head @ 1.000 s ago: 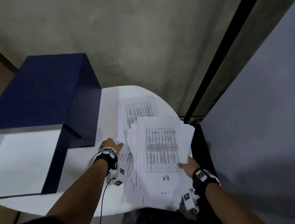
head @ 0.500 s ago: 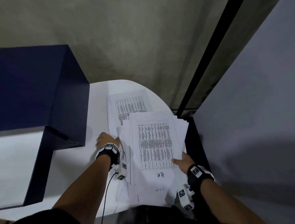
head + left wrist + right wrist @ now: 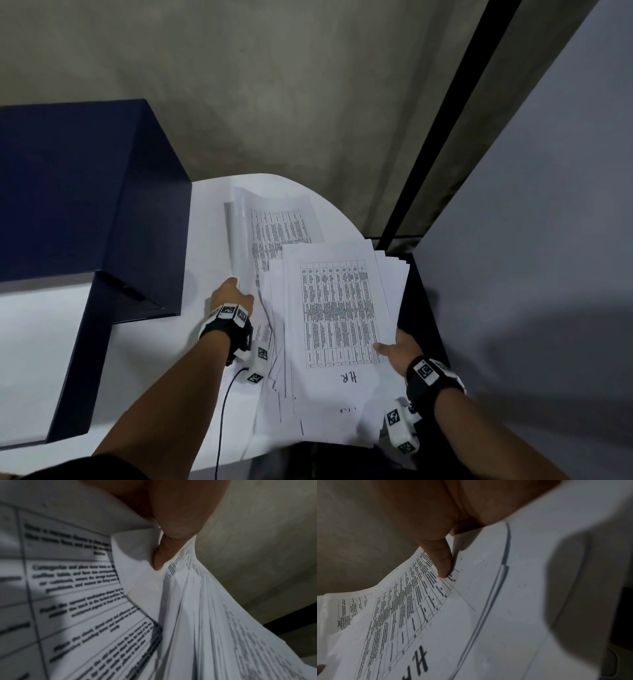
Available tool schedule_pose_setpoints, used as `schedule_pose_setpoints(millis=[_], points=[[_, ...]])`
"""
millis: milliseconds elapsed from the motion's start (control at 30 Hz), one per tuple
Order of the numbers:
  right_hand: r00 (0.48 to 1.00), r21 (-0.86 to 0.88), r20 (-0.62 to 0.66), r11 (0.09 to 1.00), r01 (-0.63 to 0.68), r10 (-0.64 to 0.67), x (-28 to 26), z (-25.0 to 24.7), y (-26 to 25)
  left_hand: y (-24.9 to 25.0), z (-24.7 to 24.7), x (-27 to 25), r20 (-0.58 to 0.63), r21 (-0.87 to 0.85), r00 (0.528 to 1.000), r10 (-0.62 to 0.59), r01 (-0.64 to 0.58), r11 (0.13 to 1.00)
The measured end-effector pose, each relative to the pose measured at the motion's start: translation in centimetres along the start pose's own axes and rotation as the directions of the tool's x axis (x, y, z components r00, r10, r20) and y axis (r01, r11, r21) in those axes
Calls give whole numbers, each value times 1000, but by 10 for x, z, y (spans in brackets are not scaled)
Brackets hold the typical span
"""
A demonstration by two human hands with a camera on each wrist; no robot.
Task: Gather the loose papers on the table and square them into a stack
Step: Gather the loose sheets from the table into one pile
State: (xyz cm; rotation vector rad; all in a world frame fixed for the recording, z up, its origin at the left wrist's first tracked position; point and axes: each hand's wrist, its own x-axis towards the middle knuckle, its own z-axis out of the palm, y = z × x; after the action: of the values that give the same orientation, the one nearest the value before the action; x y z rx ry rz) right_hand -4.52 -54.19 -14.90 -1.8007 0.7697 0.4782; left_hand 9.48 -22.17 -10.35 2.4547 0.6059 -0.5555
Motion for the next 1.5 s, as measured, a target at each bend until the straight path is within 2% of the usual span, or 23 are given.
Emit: schedule_pose_setpoints(millis=[167, 367, 500, 567, 633, 700, 733, 800, 833, 867, 967, 1100, 1200, 1333, 1500], points=[[1000, 19, 3, 1000, -4, 4, 1, 2, -4, 1, -28, 2, -146, -54, 988, 54, -63, 997], [999, 7, 20, 999, -36, 36, 3, 6, -10, 14, -74, -17, -320, -57, 941, 113, -138, 989], [999, -25, 34, 999, -35, 36, 4, 7, -22, 36, -110, -48, -424, -105, 874, 238, -309, 945], [999, -15, 32, 1000, -10, 11, 2, 9, -30, 50, -128, -68, -472, -191, 830, 296, -424, 885], [999, -10, 31, 1000, -4, 5, -1, 13, -36, 62, -145, -86, -493, -307, 807, 325, -511, 803], [999, -3, 48, 1000, -11, 11, 1, 17, -38, 67, -155, -95, -474, -457, 822, 317, -537, 709], [998, -17, 64, 1000, -11, 12, 0, 19, -41, 67, -157, -96, -432, -563, 847, 309, -521, 642], [989, 30, 134, 998, -61, 57, 1, 18, -43, 60, -152, -92, -303, -741, 906, 296, -419, 525], [986, 107, 149, 990, -96, 80, -2, 19, -48, 53, -144, -88, -241, -774, 925, 295, -366, 516], [985, 150, 152, 983, -107, 84, -4, 18, -51, 43, -133, -82, -178, -765, 938, 297, -322, 558], [982, 246, 88, 952, -182, 165, 0, 18, -45, 12, -88, -74, 21, -595, 952, 306, -234, 769], [961, 423, 101, 863, -275, 257, 20, 17, -16, -17, -24, -71, 208, -412, 960, 185, -86, 907], [969, 401, 117, 883, -245, 216, 7, 15, -30, -29, 9, -64, 280, -270, 953, 115, -37, 962], [987, 229, 120, 965, -129, 104, 1, 14, -43, -28, 25, -62, 271, -129, 952, 139, -108, 986], [992, 6, 121, 999, -33, 32, 9, 20, -32, -21, 28, -64, 345, -29, 928, 140, -139, 990]])
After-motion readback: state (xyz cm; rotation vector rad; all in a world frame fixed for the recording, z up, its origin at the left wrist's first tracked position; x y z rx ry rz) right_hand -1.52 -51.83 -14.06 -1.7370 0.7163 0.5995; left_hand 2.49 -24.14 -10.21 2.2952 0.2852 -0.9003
